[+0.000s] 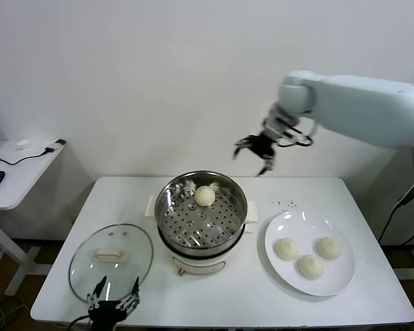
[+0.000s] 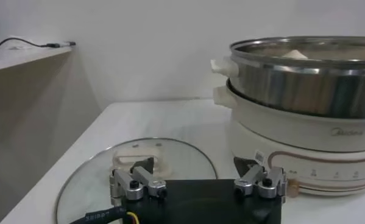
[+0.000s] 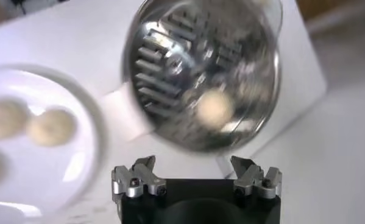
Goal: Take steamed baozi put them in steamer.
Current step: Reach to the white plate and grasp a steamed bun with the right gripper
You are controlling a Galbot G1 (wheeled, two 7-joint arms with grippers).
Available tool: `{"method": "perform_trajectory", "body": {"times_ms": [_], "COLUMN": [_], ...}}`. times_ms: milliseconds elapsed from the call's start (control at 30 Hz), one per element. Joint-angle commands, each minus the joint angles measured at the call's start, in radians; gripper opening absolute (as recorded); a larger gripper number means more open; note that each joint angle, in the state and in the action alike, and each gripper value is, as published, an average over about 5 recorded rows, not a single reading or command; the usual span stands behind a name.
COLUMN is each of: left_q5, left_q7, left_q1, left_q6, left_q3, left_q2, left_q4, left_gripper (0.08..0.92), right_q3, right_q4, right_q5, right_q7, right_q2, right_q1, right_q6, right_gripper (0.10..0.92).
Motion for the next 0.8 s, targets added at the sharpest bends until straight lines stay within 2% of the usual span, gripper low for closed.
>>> {"method": "perform_trajectory", "body": {"times_ms": [33,267,800], "left_q5": [-0.004,-0.012,-0.014], "left_q7": [-0.001,-0.001,0.0], "left_q1": [-0.006,-0.012,-0.022], "left_q6": [-0.001,-0.002,-0.002], "left_q3": [-0.008,-0.014,-0.018], "left_q2": [-0.003,-0.007,-0.001], "left_q4": [0.006,0.014,0.034], "left_gripper": [0.823,0.823,0.823], "right_q3": [-0.362,-0.231,0.169], "right_q4": [0.37,0.348,0.075], "right_q5": [0.244,0.261,0.133], "right_q7": [0.184,0.271,0.313], "right_q2": [-0.281,-0.314,-0.204], "right_q1": [0.132,-0.1,-0.554], "right_q6": [-0.496,-0.593,-0.642], "right_gripper": [0.823,0.823,0.823]}}
